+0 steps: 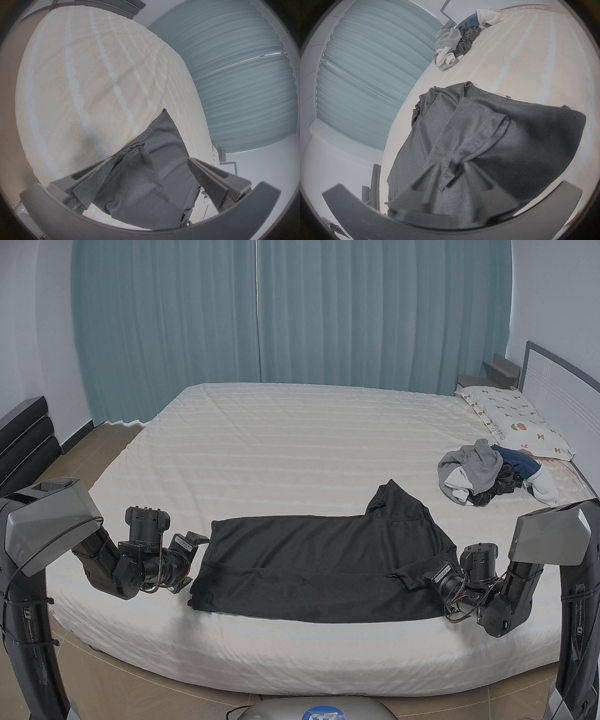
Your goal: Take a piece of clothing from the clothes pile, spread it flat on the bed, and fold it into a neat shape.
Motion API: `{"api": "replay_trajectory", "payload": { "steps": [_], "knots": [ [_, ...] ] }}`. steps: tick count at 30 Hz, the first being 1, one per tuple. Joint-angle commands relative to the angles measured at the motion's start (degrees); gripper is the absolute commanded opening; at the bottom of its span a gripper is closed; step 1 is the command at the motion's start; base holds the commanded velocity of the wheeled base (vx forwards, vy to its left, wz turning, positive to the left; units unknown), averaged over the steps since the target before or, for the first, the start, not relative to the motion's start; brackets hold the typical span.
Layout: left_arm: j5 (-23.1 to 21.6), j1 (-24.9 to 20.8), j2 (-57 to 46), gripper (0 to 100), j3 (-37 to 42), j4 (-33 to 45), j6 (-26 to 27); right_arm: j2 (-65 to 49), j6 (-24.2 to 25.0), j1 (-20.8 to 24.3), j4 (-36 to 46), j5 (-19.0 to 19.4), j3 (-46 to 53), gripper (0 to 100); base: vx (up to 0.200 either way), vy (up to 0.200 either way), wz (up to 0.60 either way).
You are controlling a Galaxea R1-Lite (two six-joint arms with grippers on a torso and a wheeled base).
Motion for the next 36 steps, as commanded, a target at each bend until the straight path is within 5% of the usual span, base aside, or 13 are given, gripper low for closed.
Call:
{"api": "replay_trajectory", "payload": {
  "steps": [1,18,34,35,36],
  "knots": [
    [0.01,0.0,-0.03,100,0.02,0.02,0.02,-0.24,-0.06,0.9,-2.37,-0.87,2.02,0,0.0,0.0,0.0],
    [0.01,0.0,-0.03,100,0.11,0.02,0.02,-7.89,-0.41,1.34,-3.95,-0.7,10.11,0,0.0,0.0,0.0],
    [0.01,0.0,-0.03,100,0.11,0.02,0.02,-7.62,-6.65,2.22,-3.86,-0.35,14.24,0,0.0,0.0,0.0],
    [0.01,0.0,-0.03,100,0.11,0.11,0.02,-7.54,-7.45,2.3,-3.69,-0.26,14.68,100,0.0,0.0,0.0],
    [0.01,0.0,0.06,100,0.11,0.11,0.02,-7.45,-8.32,2.39,-3.6,-0.26,15.03,100,0.0,0.0,0.0]
  ]
}}
